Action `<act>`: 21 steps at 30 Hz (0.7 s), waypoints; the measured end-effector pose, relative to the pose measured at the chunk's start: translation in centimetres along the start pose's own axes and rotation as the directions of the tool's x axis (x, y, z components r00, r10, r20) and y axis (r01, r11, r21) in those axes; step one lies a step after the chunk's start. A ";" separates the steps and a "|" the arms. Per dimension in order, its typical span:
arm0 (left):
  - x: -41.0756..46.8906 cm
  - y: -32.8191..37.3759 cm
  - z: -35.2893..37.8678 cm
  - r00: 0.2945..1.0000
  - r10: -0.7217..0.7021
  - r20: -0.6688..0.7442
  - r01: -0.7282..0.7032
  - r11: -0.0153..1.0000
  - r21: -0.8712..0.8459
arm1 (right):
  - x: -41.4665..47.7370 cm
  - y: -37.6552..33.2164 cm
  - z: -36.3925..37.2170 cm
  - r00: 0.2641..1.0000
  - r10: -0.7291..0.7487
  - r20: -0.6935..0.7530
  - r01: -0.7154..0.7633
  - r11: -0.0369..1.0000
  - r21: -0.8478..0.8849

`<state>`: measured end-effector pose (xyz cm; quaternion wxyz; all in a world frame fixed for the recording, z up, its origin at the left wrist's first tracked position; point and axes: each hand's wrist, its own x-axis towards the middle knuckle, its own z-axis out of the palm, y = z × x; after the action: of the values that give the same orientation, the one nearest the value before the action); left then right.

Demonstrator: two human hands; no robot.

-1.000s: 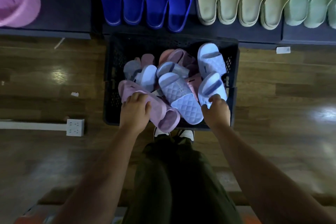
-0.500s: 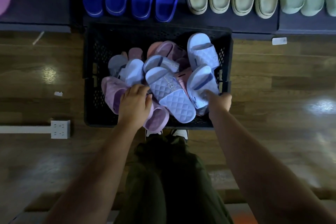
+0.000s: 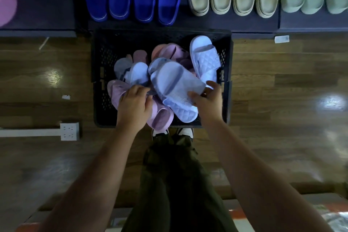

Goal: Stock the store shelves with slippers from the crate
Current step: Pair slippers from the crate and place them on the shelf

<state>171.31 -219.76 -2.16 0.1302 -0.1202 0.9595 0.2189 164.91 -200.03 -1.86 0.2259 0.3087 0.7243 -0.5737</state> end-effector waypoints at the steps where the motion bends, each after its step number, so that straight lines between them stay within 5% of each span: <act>1: 0.0 -0.1 -0.5 1.000 -0.008 -0.004 0.008 1.000 0.013 | -0.4 -0.5 0.6 0.999 -0.040 0.016 0.041 0.997 -0.071; 4: 0.1 -0.4 -1.2 0.999 -0.034 -0.018 0.034 0.999 0.026 | -0.2 -1.8 2.0 0.998 -0.063 -0.029 0.060 0.993 -0.098; 9: 1.2 -0.4 -0.4 0.999 -0.006 -0.040 0.007 1.000 0.029 | 4.8 -2.5 1.3 0.970 0.219 -0.106 -0.197 0.962 0.187; 12: 2.2 -0.6 0.9 0.999 -0.010 -0.034 0.011 0.999 0.030 | 7.3 -2.0 0.2 0.965 0.243 -0.102 -0.229 0.964 0.132; 17: 3.4 -1.0 2.8 1.000 -0.020 -0.004 0.020 1.000 0.018 | 8.3 -0.5 -0.6 0.971 0.192 -0.139 -0.185 0.981 0.066; 21: 4.1 -1.1 3.6 0.999 -0.031 -0.006 0.031 0.999 0.012 | 8.9 1.1 -0.9 0.972 -0.160 -0.174 0.080 0.916 -0.394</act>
<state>168.51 -219.85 -6.99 0.1314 -0.1350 0.9592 0.2106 159.43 -197.35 -8.45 0.1710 0.2699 0.8595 -0.3990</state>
